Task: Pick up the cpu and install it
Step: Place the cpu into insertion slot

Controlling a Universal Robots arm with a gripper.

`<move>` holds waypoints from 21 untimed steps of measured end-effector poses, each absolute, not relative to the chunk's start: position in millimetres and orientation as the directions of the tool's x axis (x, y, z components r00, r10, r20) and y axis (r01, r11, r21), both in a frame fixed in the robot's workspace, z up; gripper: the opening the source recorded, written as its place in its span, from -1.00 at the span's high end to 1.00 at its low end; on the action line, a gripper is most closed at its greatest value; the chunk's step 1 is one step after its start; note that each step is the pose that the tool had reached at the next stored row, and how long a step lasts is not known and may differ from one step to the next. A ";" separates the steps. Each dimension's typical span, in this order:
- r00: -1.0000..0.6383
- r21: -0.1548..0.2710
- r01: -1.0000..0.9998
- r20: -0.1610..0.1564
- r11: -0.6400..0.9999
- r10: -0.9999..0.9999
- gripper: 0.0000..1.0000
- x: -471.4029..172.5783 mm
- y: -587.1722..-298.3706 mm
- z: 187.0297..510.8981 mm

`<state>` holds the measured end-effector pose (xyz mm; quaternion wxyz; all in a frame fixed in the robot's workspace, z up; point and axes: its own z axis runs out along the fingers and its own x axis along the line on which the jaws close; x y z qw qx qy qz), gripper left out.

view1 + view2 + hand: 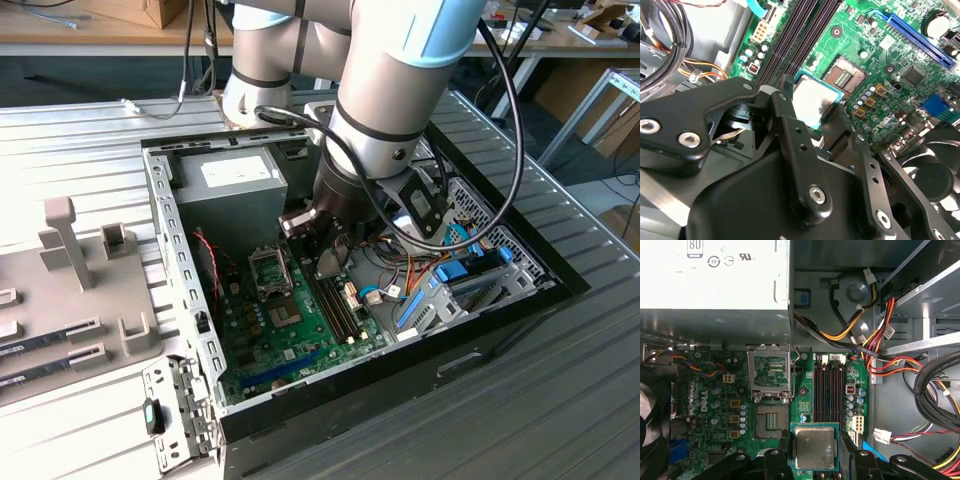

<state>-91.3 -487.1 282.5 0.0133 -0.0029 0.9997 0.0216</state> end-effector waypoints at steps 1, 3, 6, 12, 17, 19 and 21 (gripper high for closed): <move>-1.000 0.043 -0.006 -0.027 0.999 -0.005 0.05 -91.3 -487.0 282.4; -1.000 0.043 -0.006 -0.027 0.999 -0.005 0.05 -94.1 -486.1 278.9; -1.000 0.043 -0.006 -0.027 0.999 -0.005 0.05 -94.5 -486.0 278.5; -1.000 0.043 -0.006 -0.027 0.999 -0.005 0.05 -95.3 -486.0 277.2; -1.000 0.043 -0.006 -0.027 0.999 -0.005 0.05 -95.5 -486.0 276.0; -1.000 0.043 -0.006 -0.027 0.999 -0.005 0.05 -95.5 -486.0 275.7; -1.000 0.043 -0.006 -0.027 0.999 -0.005 0.05 -98.3 -486.0 274.7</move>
